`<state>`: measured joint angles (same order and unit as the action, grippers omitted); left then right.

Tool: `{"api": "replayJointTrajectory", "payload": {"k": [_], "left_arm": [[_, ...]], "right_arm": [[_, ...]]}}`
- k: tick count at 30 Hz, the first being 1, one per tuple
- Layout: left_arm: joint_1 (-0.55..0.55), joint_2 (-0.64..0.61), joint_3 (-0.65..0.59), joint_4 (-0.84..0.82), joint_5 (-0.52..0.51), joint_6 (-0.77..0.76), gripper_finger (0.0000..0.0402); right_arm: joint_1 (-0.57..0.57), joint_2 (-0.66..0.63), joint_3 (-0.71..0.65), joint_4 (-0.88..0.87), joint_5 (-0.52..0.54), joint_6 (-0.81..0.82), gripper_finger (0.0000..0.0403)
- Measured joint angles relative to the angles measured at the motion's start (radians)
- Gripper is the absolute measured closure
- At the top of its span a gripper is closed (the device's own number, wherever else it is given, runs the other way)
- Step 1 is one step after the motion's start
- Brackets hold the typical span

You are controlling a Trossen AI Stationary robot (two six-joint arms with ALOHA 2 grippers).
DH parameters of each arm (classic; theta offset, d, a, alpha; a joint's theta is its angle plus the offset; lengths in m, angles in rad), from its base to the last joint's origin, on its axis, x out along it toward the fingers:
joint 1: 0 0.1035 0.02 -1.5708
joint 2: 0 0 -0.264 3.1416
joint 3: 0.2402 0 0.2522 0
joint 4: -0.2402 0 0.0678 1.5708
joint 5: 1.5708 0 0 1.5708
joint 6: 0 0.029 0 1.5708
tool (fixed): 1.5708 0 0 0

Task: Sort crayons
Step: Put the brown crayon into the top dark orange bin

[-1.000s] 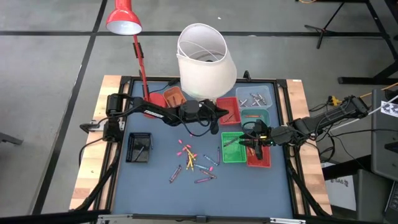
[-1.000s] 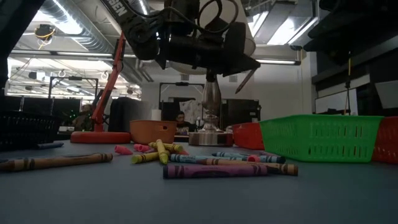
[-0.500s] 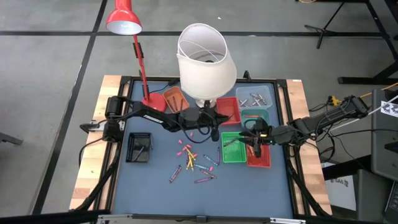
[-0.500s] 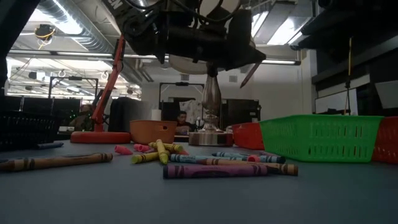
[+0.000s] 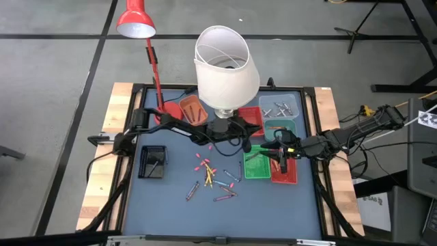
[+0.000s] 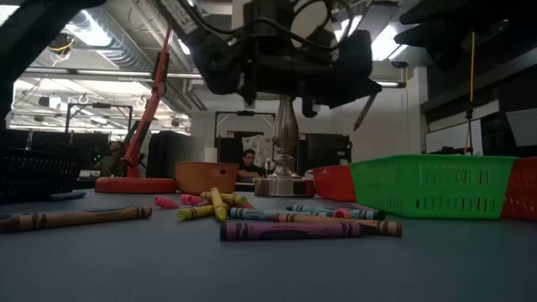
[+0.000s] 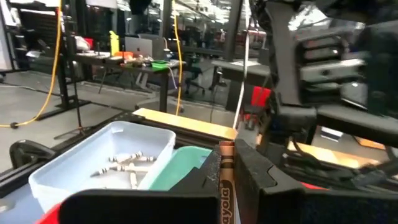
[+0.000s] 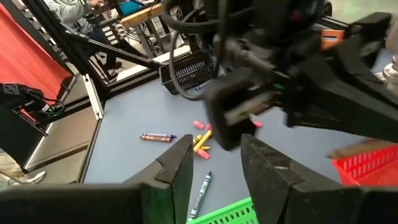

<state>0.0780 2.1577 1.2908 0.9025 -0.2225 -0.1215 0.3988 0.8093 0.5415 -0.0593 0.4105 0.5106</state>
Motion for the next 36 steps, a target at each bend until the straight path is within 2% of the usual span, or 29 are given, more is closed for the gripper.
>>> {"api": "replayJointTrajectory", "payload": {"k": [4, 13, 24, 29, 33, 36], "left_arm": [[0.024, 0.053, 0.059, -0.002, -0.001, 0.0, 0.0395], [0.062, 0.086, 0.067, -0.056, -0.003, 0.0, 0.039], [0.08, 0.087, 0.067, -0.064, -0.001, 0.0, 0.0328], [0.079, 0.087, 0.067, -0.064, 0.01, 0.0, 0.0319], [0.067, 0.087, 0.067, -0.064, 0.061, 0.004, 0.0322], [0.049, 0.087, 0.067, -0.063, 0.078, 0.061, 0.0322]], "right_arm": [[0.0, 0.0, 0.0, -0.001, -0.001, 0.0, 0.0272], [0.0, 0.0, 0.0, -0.002, -0.002, 0.0, 0.0271], [0.0, 0.0, 0.0, -0.002, -0.002, 0.0, 0.0271], [0.0, 0.022, 0.0, -0.003, -0.003, 0.0, 0.0271], [0.0, 0.065, 0.0, 0.008, -0.036, 0.0, 0.0271], [0.001, 0.101, 0.0, 0.016, -0.085, 0.013, 0.0272]]}}
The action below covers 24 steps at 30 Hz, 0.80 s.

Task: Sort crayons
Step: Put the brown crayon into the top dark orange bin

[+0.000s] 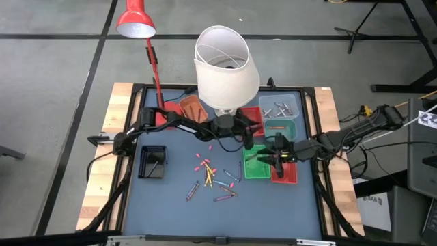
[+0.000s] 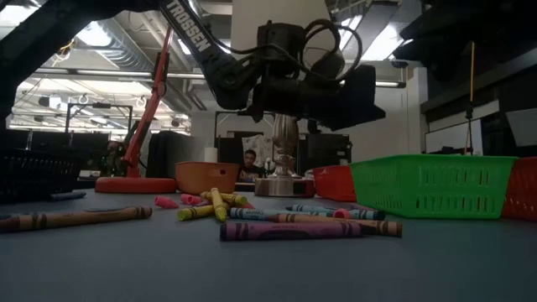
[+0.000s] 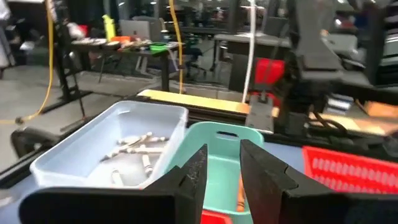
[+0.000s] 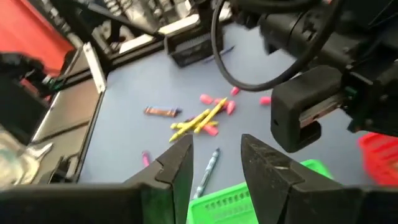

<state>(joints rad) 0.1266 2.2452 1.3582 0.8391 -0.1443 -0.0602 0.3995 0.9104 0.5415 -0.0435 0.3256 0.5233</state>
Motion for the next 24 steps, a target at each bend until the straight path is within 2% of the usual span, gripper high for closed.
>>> {"api": "replayJointTrajectory", "payload": {"k": [5, 10, 15, 24], "left_arm": [[-0.049, -0.018, 0.0, -0.023, 0.001, 0.065, 0.0323], [-0.117, -0.095, 0.0, -0.198, 0.002, 0.066, 0.0323], [-0.188, -0.181, 0.0, -0.439, 0.0, 0.058, 0.0323], [-0.288, -0.302, 0.0, -0.812, -0.021, -0.12, 0.0323]], "right_arm": [[0.001, 0.045, 0.0, 0.072, -0.14, 0.003, 0.0271], [0.001, 0.07, 0.0, 0.161, -0.235, 0.002, 0.0272], [0.001, 0.076, 0.0, 0.176, -0.267, -0.005, 0.0272], [0.001, 0.076, 0.0, 0.184, -0.266, -0.01, 0.0272]]}}
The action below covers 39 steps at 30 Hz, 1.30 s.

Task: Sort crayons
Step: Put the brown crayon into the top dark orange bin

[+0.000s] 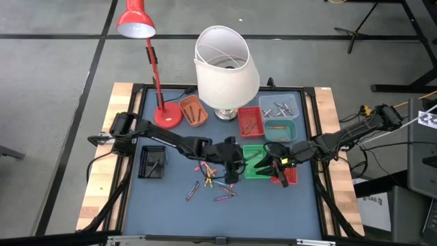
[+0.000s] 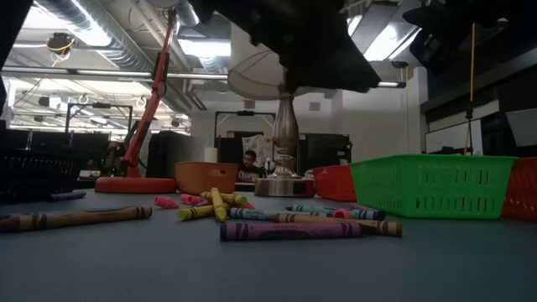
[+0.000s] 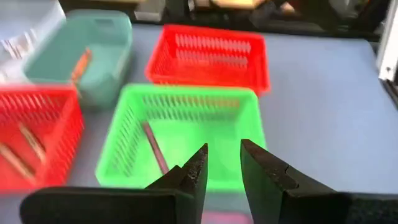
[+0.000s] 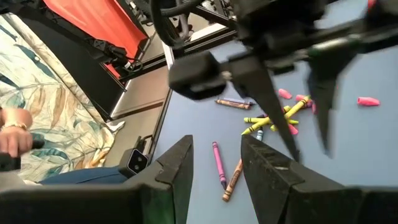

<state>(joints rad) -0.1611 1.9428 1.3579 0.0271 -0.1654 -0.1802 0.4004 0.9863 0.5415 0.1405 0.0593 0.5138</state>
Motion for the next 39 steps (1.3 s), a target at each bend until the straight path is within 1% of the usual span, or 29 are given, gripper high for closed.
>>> {"api": "replayJointTrajectory", "payload": {"k": [4, 7, 14, 17, 22, 28, 35, 37, 39], "left_arm": [[-0.043, -0.04, 0.0, -0.146, 0.026, -0.121, 0.0323], [-0.079, -0.059, 0.0, -0.256, 0.055, -0.246, 0.0323], [-0.177, -0.061, 0.0, -0.5, 0.127, -0.532, 0.0323], [-0.222, -0.061, 0.0, -0.605, 0.135, -0.644, 0.0323], [-0.293, -0.061, 0.0, -0.716, 0.133, -0.787, 0.0323], [-0.361, -0.058, 0.0, -0.79, 0.098, -0.937, 0.0323], [-0.424, -0.048, 0.0, -0.788, -0.085, -1.022, 0.0323], [-0.434, -0.03, 0.0, -0.789, -0.114, -1.047, 0.0323], [-0.438, -0.004, 0.0, -0.785, -0.112, -1.049, 0.0323]], "right_arm": [[0.0, 0.0, 0.0, 0.0, 0.0, -0.023, 0.0272], [0.0, 0.0, 0.0, -0.001, 0.012, -0.027, 0.0272], [0.0, 0.0, 0.0, -0.007, 0.038, -0.062, 0.0272], [0.0, 0.0, 0.0, -0.008, 0.037, -0.078, 0.0272], [0.0, 0.0, 0.0, -0.009, 0.037, -0.078, 0.0272], [0.0, 0.0, 0.0, -0.01, 0.037, -0.078, 0.0272], [0.0, 0.0, 0.0, -0.01, 0.038, -0.078, 0.0271], [0.0, 0.0, 0.0, -0.01, 0.038, -0.078, 0.0272], [0.0, 0.0, 0.0, -0.01, 0.038, -0.078, 0.0272]]}}
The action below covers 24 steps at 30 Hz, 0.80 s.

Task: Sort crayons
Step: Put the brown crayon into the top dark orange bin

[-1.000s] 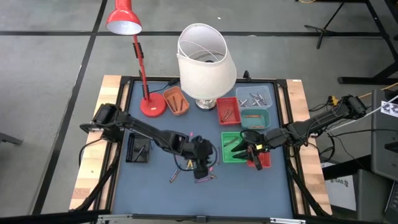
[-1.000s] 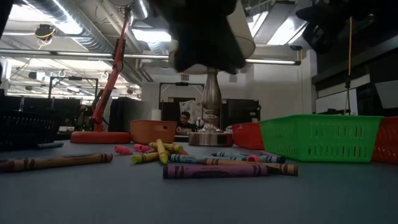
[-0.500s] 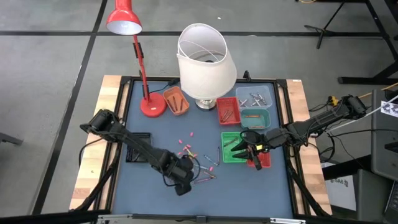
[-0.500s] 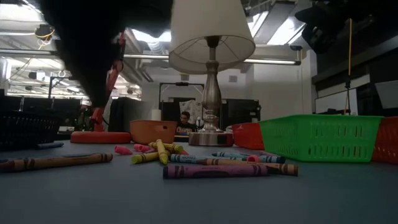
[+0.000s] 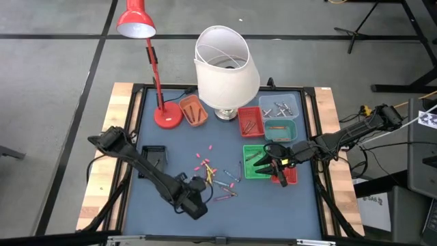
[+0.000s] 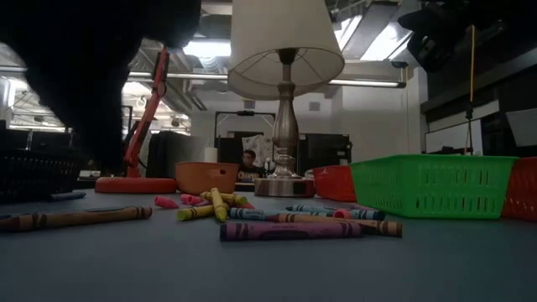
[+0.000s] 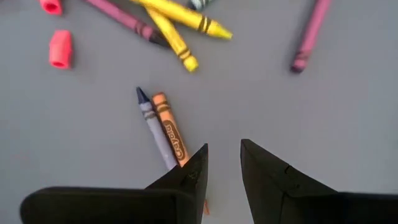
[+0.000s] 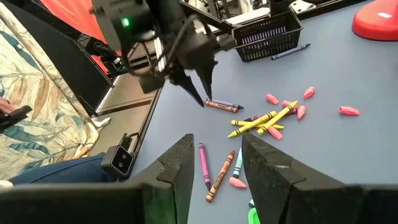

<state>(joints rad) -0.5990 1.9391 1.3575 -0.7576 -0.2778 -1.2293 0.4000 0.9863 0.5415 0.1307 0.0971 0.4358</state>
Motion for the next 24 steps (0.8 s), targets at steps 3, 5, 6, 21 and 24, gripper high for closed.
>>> {"api": "replayJointTrajectory", "payload": {"k": [3, 5, 6, 21, 24], "left_arm": [[-0.001, 0.043, 0.0, 0.002, 0.02, -0.001, 0.0323], [0.0, 0.065, -0.001, 0.001, 0.023, -0.001, 0.0323], [0.001, 0.071, -0.001, 0.002, 0.022, 0.0, 0.0323], [0.023, 0.074, -0.001, -0.055, 0.04, -0.026, 0.0323], [0.039, 0.068, -0.001, -0.056, 0.074, -0.026, 0.0324]], "right_arm": [[0.0, 0.0, 0.0, 0.0, 0.0, 0.0, 0.0271], [0.0, 0.0, 0.0, 0.0, 0.0, 0.0, 0.0272], [0.0, 0.0, 0.0, 0.0, 0.0, 0.0, 0.0272], [0.0, 0.0, 0.0, 0.0, 0.0, 0.0, 0.0272], [0.0, 0.0, 0.0, 0.0, 0.0, 0.0, 0.0272]]}}
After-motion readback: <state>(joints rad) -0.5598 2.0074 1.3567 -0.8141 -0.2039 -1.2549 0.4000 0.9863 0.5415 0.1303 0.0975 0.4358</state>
